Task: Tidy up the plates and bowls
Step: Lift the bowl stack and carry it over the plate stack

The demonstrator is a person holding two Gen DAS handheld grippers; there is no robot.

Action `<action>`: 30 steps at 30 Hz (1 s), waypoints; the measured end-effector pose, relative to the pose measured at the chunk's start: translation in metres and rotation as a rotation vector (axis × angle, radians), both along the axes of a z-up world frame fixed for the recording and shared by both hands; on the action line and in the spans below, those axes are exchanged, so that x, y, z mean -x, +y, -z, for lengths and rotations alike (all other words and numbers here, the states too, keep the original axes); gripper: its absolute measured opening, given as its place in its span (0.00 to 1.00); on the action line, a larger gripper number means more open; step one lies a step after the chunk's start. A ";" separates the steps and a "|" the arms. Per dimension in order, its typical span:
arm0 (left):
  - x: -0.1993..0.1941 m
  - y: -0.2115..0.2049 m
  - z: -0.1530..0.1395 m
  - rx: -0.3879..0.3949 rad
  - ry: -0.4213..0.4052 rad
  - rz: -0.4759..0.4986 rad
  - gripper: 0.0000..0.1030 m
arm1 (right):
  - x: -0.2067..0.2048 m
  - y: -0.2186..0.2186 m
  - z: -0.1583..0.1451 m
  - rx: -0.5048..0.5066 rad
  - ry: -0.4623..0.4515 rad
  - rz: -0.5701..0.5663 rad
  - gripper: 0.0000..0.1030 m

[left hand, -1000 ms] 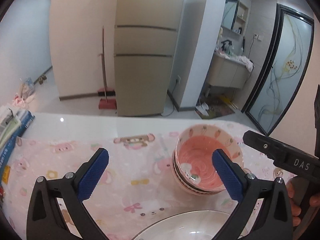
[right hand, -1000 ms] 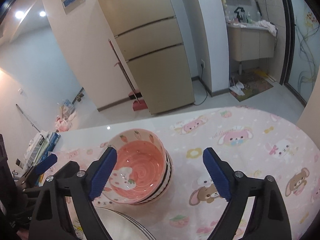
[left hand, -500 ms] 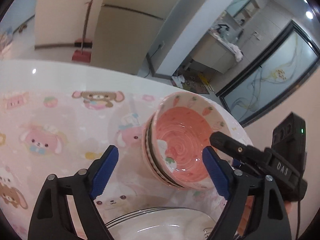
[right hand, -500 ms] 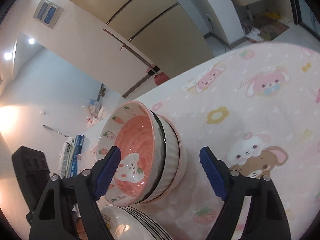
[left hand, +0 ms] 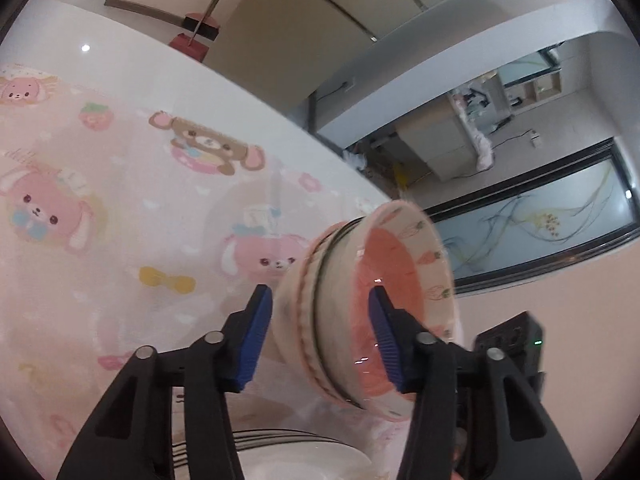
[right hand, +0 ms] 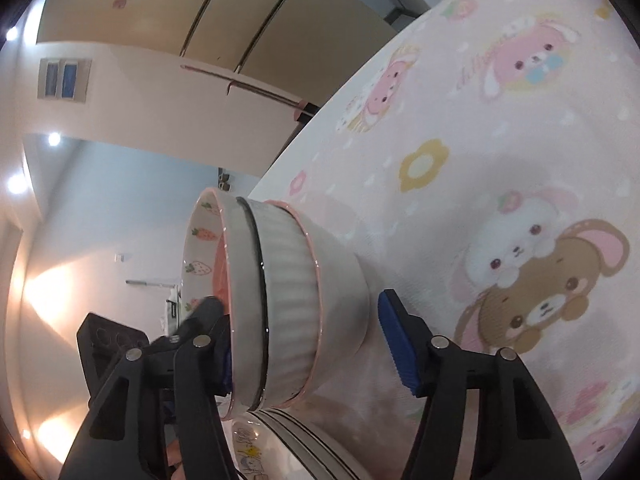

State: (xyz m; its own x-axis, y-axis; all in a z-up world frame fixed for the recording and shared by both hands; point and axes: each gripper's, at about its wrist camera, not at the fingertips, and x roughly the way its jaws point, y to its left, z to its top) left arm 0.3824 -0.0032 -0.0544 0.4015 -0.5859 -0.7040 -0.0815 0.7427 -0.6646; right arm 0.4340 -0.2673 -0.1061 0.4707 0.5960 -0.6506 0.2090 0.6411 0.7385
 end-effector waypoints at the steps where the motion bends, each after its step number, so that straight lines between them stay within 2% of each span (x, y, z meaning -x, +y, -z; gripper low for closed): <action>1: 0.000 -0.002 0.005 -0.003 0.017 0.005 0.37 | 0.000 0.002 0.000 0.006 -0.005 -0.006 0.59; 3: -0.005 -0.003 0.012 0.018 0.045 0.013 0.37 | -0.001 0.005 0.002 0.001 -0.002 -0.011 0.59; 7: -0.009 -0.006 0.015 0.005 0.071 0.046 0.38 | -0.003 0.006 0.007 -0.005 -0.006 -0.009 0.58; 8: -0.011 -0.007 0.017 0.013 0.091 0.054 0.38 | -0.002 0.008 0.008 -0.009 -0.003 -0.009 0.54; 9: -0.011 -0.007 0.019 0.027 0.109 0.062 0.40 | -0.002 0.007 0.010 -0.005 0.005 -0.006 0.47; 12: -0.012 -0.010 0.030 0.071 0.166 0.090 0.51 | 0.002 0.002 0.018 -0.014 0.021 0.010 0.46; 18: -0.009 -0.008 0.032 0.117 0.159 0.096 0.47 | -0.003 0.003 0.019 -0.052 0.015 0.009 0.46; 25: -0.005 -0.002 0.035 0.156 0.150 0.054 0.44 | -0.009 0.007 0.018 -0.073 0.021 0.015 0.47; 27: -0.001 0.003 0.040 0.214 0.154 0.014 0.44 | -0.004 0.003 0.018 -0.080 0.037 0.023 0.47; 30: 0.001 0.003 0.038 0.189 0.147 0.033 0.43 | -0.006 0.009 0.012 -0.037 0.025 0.003 0.47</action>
